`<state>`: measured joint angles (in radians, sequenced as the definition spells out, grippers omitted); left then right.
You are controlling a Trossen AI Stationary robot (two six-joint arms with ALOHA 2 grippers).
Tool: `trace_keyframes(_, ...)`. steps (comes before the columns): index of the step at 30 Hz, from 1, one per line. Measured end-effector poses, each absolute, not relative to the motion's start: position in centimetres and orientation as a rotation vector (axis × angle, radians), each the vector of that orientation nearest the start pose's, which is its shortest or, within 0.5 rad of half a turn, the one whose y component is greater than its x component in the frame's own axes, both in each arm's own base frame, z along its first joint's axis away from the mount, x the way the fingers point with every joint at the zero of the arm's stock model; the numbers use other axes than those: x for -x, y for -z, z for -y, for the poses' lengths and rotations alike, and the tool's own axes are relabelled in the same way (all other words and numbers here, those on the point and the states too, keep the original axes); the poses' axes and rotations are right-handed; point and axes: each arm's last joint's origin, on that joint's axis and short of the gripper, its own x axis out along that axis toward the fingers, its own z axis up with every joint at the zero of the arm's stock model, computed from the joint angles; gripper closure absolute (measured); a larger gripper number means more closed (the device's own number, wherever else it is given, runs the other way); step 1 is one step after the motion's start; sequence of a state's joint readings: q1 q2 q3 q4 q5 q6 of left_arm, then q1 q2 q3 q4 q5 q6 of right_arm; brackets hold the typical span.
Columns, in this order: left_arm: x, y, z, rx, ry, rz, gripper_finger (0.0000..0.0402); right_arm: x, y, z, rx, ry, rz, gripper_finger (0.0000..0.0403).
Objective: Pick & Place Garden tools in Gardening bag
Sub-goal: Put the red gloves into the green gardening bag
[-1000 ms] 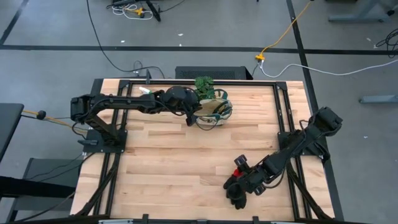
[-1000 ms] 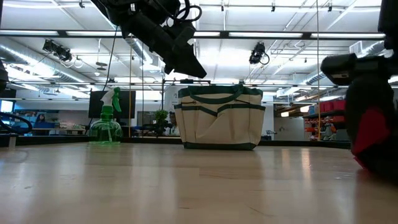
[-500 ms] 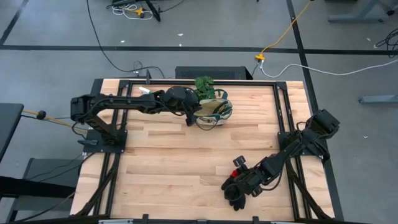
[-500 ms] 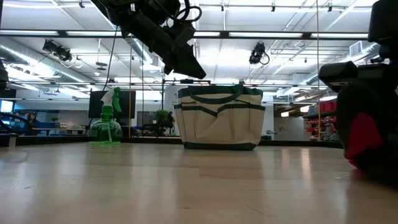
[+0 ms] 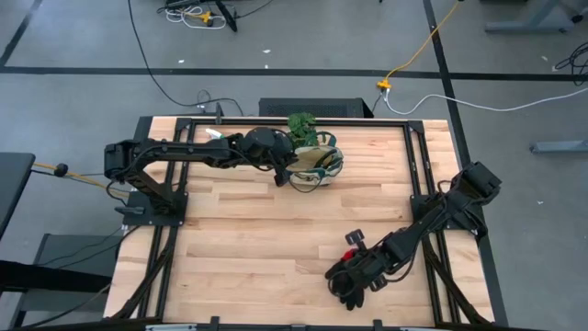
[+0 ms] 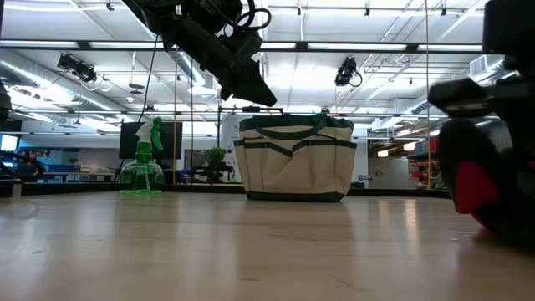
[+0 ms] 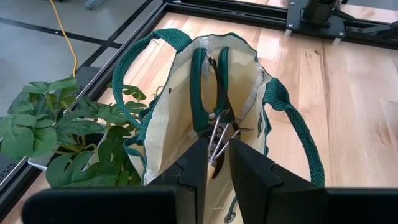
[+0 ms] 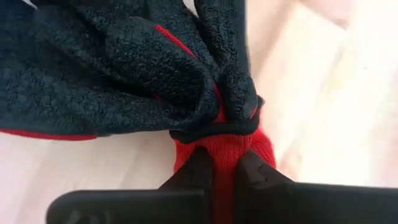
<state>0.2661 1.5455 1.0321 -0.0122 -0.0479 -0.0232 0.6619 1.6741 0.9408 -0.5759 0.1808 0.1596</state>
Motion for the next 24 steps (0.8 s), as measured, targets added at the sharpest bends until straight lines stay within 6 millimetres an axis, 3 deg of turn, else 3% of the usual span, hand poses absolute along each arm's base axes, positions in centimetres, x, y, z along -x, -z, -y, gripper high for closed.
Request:
trace_keyframes(5, -32.7, -25.1, -9.1, 0.08, -0.313, -0.521, 0.033, -24.5, -17.2, -17.3, 0.463, -0.214, -1.224, 0.0388)
trace_keyframes(13, -32.7, -25.1, -9.1, 0.078, -0.321, -0.522, 0.033, -26.0, -18.0, -15.9, 0.438, -0.141, -1.196, 0.0388)
trace_keyframes(24, -32.5, -24.9, -9.4, 0.038, -0.438, -0.557, 0.033, -28.1, -21.6, -13.0, 0.457, 0.05, -1.031, 0.0388)
